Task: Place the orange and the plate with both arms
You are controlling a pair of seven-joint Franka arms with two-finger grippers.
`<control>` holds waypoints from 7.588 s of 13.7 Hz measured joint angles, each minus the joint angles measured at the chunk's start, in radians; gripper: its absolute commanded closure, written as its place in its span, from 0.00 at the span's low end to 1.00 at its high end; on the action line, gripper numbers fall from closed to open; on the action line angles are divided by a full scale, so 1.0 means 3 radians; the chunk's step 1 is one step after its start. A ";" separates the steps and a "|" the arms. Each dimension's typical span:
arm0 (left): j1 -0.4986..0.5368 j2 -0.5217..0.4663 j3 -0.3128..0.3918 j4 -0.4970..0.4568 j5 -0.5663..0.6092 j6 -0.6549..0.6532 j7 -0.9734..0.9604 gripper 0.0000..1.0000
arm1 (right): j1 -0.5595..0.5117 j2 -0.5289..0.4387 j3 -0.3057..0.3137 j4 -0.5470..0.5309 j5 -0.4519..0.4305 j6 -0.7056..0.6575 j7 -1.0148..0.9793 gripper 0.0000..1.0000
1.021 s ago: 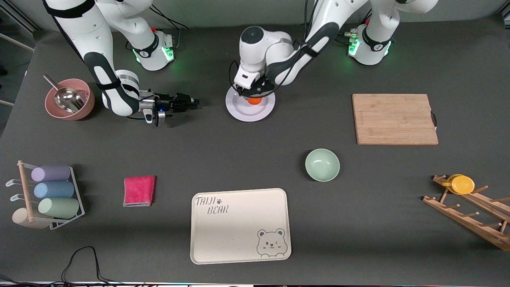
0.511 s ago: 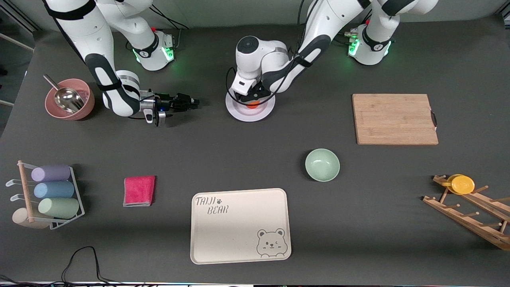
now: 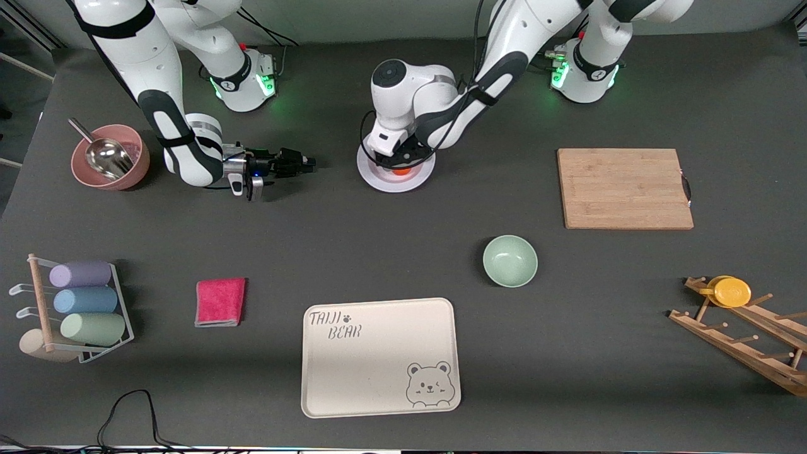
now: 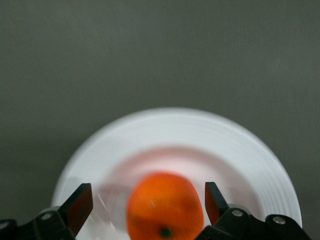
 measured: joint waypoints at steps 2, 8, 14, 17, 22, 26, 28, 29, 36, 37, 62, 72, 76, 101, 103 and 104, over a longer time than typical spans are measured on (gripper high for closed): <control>0.0185 -0.0213 -0.0012 0.0030 -0.0043 -0.0102 0.0182 0.00 | 0.0003 0.0019 0.0000 0.0021 0.0005 -0.0002 -0.0008 0.57; 0.0872 -0.0826 -0.0054 0.0128 -0.0841 -0.0631 0.1645 0.00 | 0.0248 0.0029 0.0005 0.0040 0.0369 -0.0004 -0.0012 0.57; 0.2121 -0.1675 -0.0007 0.0367 -0.1610 -0.1849 0.3886 0.00 | 0.0760 0.0038 0.0012 0.0055 0.1003 -0.0002 -0.0012 0.57; 0.2634 -0.1926 0.0083 0.0445 -0.1723 -0.2287 0.4764 0.00 | 0.0930 0.0067 0.0044 0.0086 0.1288 0.0002 -0.0013 0.57; 0.2886 -0.2068 0.0562 0.0825 -0.1872 -0.2610 0.5527 0.00 | 0.1064 0.0145 0.0250 0.0154 0.1677 0.0055 -0.0026 0.57; 0.2883 -0.2091 0.0620 0.0922 -0.1898 -0.2621 0.5552 0.00 | 0.1069 0.0160 0.0309 0.0192 0.1717 0.0084 -0.0028 0.62; 0.2884 -0.2092 0.0647 0.0936 -0.1895 -0.2636 0.5552 0.00 | 0.1069 0.0163 0.0326 0.0210 0.1717 0.0086 -0.0030 0.85; 0.2884 -0.2093 0.0680 0.0940 -0.1895 -0.2638 0.5552 0.00 | 0.1069 0.0166 0.0334 0.0220 0.1718 0.0089 -0.0032 0.93; 0.2140 -0.2094 0.1535 0.0956 -0.1858 -0.2642 0.5565 0.00 | 0.1061 0.0163 0.0346 0.0279 0.1723 0.0056 -0.0036 1.00; 0.1888 -0.2094 0.1748 0.0956 -0.1792 -0.2642 0.5569 0.00 | 0.1030 0.0127 0.0346 0.0300 0.1723 0.0046 -0.0033 1.00; 0.1391 -0.2097 0.2344 0.0778 -0.1848 -0.2329 0.5562 0.00 | -0.0006 0.1585 0.0146 0.4286 0.0923 -0.0188 0.2466 1.00; 0.1393 -0.2097 0.2344 0.0751 -0.1890 -0.2289 0.5562 0.00 | -0.0039 0.2433 -0.0028 0.5017 0.0916 -0.0123 0.2392 1.00; 0.1394 -0.2097 0.2344 0.0721 -0.1892 -0.2270 0.5562 0.00 | -0.0048 0.2584 -0.0028 0.5027 0.0917 -0.0122 0.2242 1.00; 0.1394 -0.2095 0.2337 0.0704 -0.1895 -0.2181 0.5562 0.00 | -0.0212 0.2575 -0.0040 0.5214 0.0314 -0.0139 0.2426 0.01; 0.1389 -0.2094 0.2322 0.0702 -0.1894 -0.2181 0.5562 0.00 | -0.0307 0.2370 -0.0043 0.5247 -0.0125 -0.0242 0.2648 0.00; 0.1388 -0.2093 0.2317 0.0700 -0.1892 -0.2181 0.5562 0.00 | -0.0365 0.2243 -0.0043 0.5247 -0.0399 -0.0331 0.2745 0.00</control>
